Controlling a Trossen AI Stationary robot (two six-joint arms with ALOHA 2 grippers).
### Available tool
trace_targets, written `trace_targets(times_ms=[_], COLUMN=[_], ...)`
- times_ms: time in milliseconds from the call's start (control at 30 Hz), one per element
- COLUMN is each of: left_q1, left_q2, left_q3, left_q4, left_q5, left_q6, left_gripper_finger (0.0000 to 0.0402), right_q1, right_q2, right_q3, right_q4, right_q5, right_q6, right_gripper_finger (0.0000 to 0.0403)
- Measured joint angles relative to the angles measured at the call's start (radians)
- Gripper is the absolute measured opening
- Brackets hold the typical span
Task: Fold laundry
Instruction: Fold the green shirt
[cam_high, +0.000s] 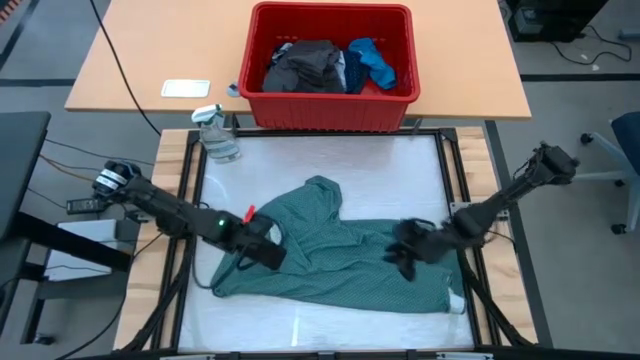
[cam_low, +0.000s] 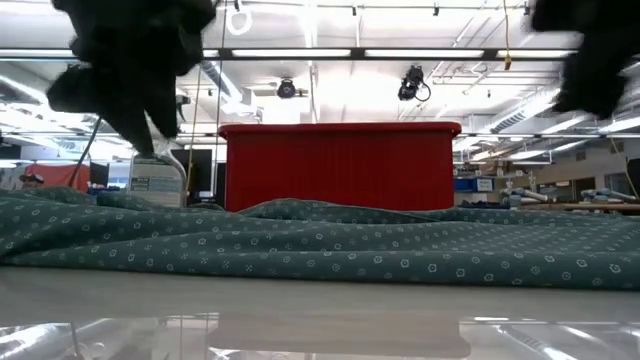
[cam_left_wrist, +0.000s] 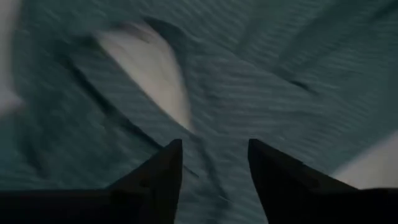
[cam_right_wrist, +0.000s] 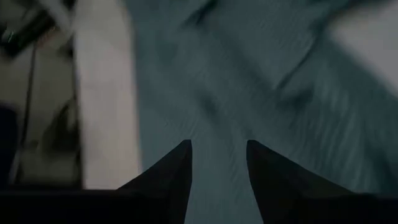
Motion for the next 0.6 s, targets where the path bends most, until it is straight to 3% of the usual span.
trace_targets(times_ms=[133,267,467,600], left_q1=[0.121,0.237,0.428,0.544], left_q2=[0.0,-0.058,-0.239,-0.272], left_q3=[0.0,-0.001,0.002,-0.008], left_q4=[-0.058,-0.01,0.031,0.026], left_q5=[0.012,0.084,0.074,0.178], left_q6=[0.122,0.213,0.49,0.678], left_gripper_finger=[0.0213,0.0217,0.0215,0.0215], right_q1=[-0.155,-0.253,-0.357,-0.452], right_q2=[0.11,0.194,0.29,0.405], right_q3=[0.0,0.033,0.223,0.309], right_q4=[0.257,0.425,0.289,0.243], right_q5=[-0.018,-0.068,-0.123,-0.251], right_q6=[-0.04,-0.058,-0.194,-0.228], right_gripper_finger=[0.016,0.016,0.016,0.016])
